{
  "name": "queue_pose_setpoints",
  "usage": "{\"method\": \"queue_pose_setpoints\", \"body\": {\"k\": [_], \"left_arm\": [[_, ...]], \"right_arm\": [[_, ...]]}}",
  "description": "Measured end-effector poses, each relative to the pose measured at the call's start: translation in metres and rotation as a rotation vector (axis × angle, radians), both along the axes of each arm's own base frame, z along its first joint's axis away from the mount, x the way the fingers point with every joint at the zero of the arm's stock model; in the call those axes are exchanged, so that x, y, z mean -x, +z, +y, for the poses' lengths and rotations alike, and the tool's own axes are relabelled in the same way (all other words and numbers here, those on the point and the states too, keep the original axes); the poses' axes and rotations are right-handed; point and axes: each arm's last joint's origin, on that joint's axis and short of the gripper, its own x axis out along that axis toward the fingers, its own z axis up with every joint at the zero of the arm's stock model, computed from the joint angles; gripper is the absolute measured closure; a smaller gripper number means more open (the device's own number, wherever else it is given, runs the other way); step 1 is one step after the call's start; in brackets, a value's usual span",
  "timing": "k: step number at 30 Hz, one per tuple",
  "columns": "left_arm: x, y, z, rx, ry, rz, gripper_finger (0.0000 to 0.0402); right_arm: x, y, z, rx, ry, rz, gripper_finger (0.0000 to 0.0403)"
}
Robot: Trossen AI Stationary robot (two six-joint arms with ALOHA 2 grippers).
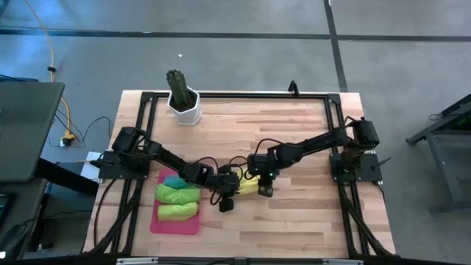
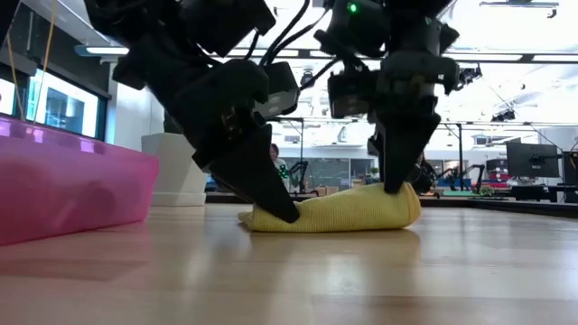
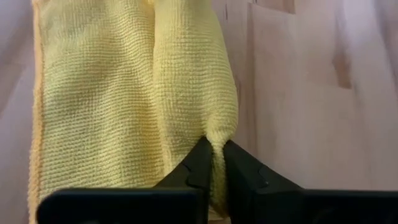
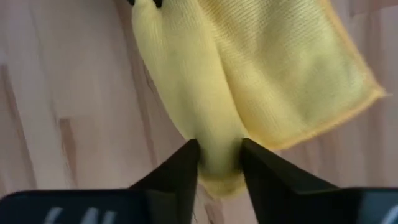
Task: Roll microfiber towels into tight, uniform cylinder then place into a basket
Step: Roll the yellow towel
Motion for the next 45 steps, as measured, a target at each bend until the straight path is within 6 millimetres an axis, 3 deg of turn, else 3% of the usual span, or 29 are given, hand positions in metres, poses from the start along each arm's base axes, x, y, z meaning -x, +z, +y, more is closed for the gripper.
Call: {"method": "queue_pose_setpoints", "body": {"k": [6, 9, 12, 15, 18, 22, 29, 34, 45], "left_arm": [[-0.001, 0.0, 0.007, 0.117, 0.044, 0.015, 0.0387], [-0.002, -0.001, 0.011, 0.175, 0.072, 0.024, 0.0385], [-0.002, -0.001, 0.015, 0.236, 0.093, 0.035, 0.0385], [-0.002, -0.001, 0.019, 0.305, 0.102, 0.051, 0.0385], [-0.003, -0.001, 0.024, 0.377, 0.097, 0.069, 0.0385], [-0.003, -0.001, 0.032, 0.464, 0.077, 0.092, 0.0385], [-0.002, -0.002, 0.046, 0.545, 0.067, 0.112, 0.0385], [-0.003, -0.001, 0.052, 0.571, 0.086, 0.111, 0.0385], [-0.002, 0.0, 0.058, 0.632, 0.073, 0.12, 0.0385]], "right_arm": [[0.0, 0.041, -0.001, 0.093, 0.137, -0.067, 0.0252], [0.006, 0.057, 0.013, 0.204, 0.27, -0.159, 0.0251], [0.016, 0.061, 0.031, 0.338, 0.364, -0.233, 0.0258], [0.027, 0.051, 0.047, 0.452, 0.414, -0.295, 0.0274], [0.038, 0.028, 0.055, 0.499, 0.405, -0.353, 0.0291], [0.044, 0.01, 0.057, 0.478, 0.381, -0.463, 0.0314], [0.06, -0.019, 0.057, 0.472, 0.49, -0.544, 0.0327], [0.065, -0.027, 0.056, 0.432, 0.519, -0.593, 0.0307], [0.058, -0.028, 0.056, 0.47, 0.561, -0.655, 0.0214]]}}
